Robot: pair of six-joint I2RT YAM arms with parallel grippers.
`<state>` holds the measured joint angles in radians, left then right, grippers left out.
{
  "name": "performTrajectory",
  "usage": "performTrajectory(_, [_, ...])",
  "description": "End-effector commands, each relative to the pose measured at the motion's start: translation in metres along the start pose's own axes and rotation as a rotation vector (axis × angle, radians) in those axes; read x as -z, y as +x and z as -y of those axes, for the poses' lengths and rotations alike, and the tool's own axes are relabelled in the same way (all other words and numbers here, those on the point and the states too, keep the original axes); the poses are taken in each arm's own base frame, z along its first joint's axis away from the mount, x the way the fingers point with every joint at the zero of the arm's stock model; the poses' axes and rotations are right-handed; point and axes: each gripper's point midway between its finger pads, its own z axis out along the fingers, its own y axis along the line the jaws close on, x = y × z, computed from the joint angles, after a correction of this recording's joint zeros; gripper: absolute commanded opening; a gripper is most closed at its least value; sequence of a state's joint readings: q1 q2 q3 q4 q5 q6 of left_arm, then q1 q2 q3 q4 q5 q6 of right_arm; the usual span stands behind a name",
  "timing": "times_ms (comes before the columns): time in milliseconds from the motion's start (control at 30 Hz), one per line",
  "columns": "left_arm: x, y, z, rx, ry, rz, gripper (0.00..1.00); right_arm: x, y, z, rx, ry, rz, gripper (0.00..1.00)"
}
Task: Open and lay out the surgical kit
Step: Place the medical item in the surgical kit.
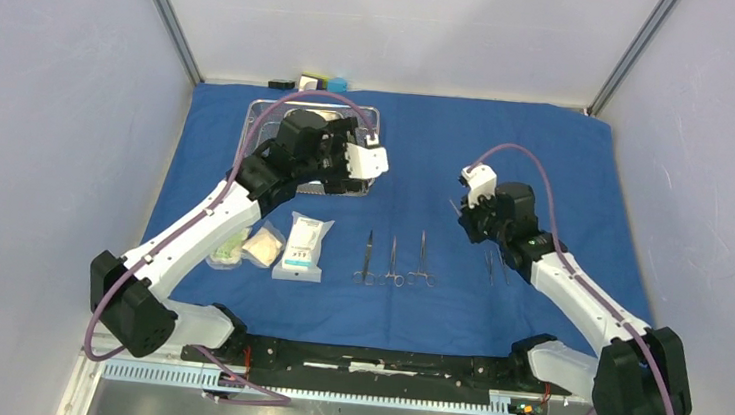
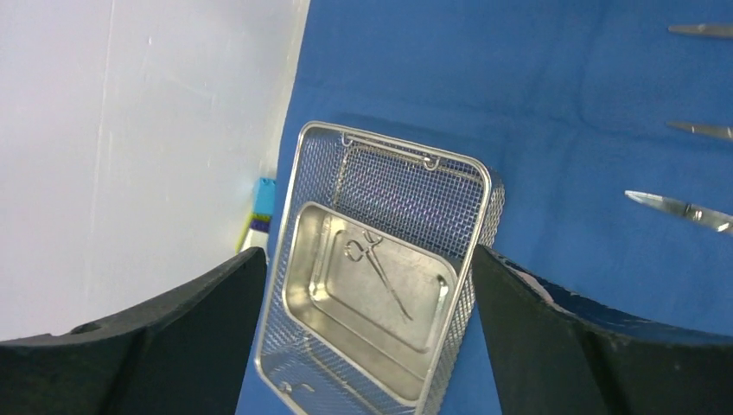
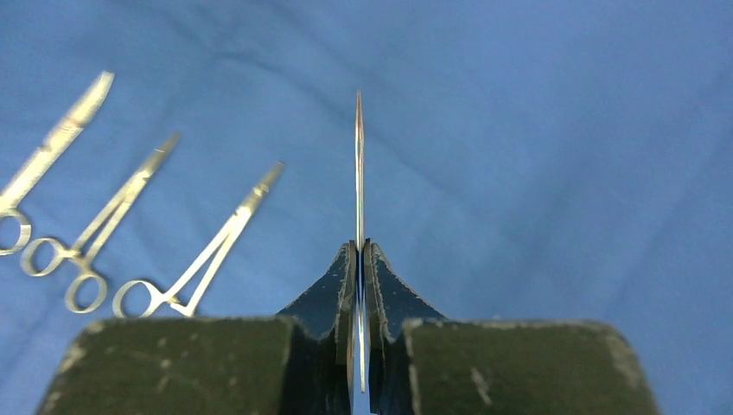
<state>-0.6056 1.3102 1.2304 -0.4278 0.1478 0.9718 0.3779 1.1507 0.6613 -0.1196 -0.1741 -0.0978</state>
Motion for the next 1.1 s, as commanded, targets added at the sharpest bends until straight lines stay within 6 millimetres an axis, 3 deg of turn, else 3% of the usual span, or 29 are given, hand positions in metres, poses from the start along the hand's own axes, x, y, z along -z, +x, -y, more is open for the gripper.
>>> performTrajectory(0, [0.002, -0.006, -0.019, 0.265, -0.126, 0.091, 0.96, 0.015, 0.022, 0.036, -0.007, 0.146, -0.057, 0.08])
performTrajectory(133, [-0.004, 0.004, -0.019, 0.358, -0.159, 0.071, 0.99, 0.027, 0.042, 0.058, -0.017, 0.220, -0.125, 0.06])
performTrajectory(400, [-0.016, 0.007, -0.005, 0.397, -0.109, 0.073, 0.99, 0.052, 0.090, 0.086, -0.054, 0.314, -0.255, 0.05])
performTrajectory(900, [-0.027, 0.004, 0.002, 0.398, -0.063, 0.092, 1.00, 0.057, 0.121, 0.109, -0.152, 0.326, -0.383, 0.05])
performTrajectory(1067, [-0.029, 0.004, 0.001, 0.403, -0.056, 0.086, 1.00, 0.056, 0.124, 0.108, -0.164, 0.314, -0.399, 0.05])
